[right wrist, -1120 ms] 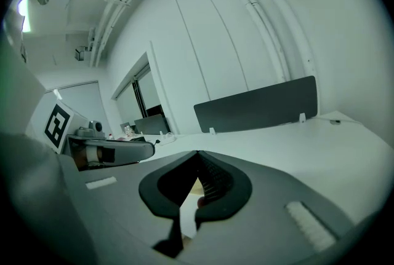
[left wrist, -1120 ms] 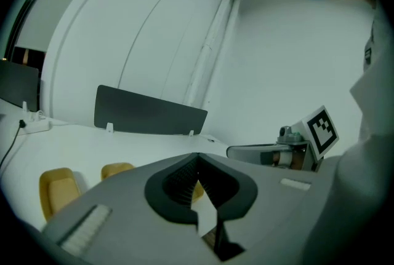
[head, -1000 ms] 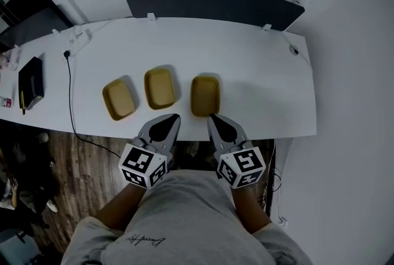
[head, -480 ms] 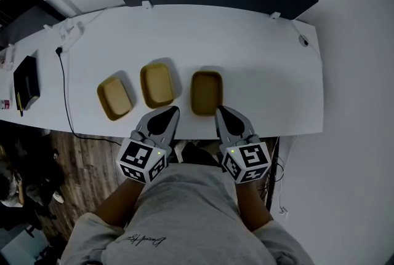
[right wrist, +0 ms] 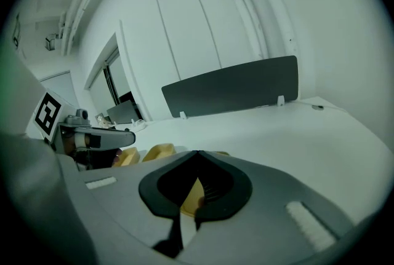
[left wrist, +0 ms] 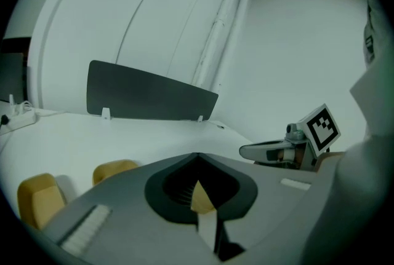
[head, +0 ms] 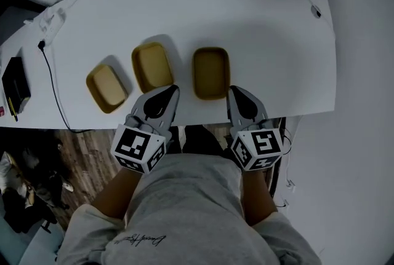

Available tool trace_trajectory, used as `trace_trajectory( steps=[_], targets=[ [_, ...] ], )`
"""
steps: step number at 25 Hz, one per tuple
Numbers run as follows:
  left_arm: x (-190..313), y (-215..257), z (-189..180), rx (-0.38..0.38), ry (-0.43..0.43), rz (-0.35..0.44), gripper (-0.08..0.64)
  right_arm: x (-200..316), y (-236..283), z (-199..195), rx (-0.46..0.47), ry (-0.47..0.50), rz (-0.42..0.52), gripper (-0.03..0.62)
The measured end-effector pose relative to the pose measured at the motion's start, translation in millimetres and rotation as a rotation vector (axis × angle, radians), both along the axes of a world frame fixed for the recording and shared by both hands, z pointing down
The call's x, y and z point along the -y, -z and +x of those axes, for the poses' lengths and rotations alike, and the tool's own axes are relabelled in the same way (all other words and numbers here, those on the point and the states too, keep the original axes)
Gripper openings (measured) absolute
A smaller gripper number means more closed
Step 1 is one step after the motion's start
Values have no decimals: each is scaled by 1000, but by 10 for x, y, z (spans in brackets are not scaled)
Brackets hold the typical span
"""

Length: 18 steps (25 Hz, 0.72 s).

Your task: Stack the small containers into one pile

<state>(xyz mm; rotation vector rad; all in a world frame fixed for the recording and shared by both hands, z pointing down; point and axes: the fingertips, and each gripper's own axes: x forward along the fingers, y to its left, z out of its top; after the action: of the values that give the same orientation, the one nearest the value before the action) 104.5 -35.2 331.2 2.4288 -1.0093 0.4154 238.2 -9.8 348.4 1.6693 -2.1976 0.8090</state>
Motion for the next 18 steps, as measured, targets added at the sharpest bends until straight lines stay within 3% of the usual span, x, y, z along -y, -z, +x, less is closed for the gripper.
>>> trace_trajectory(
  steps=[18],
  targets=[
    [-60, -332, -1, 22, -9, -18, 2, -164, -522, 385, -69, -61, -93, 15]
  ],
)
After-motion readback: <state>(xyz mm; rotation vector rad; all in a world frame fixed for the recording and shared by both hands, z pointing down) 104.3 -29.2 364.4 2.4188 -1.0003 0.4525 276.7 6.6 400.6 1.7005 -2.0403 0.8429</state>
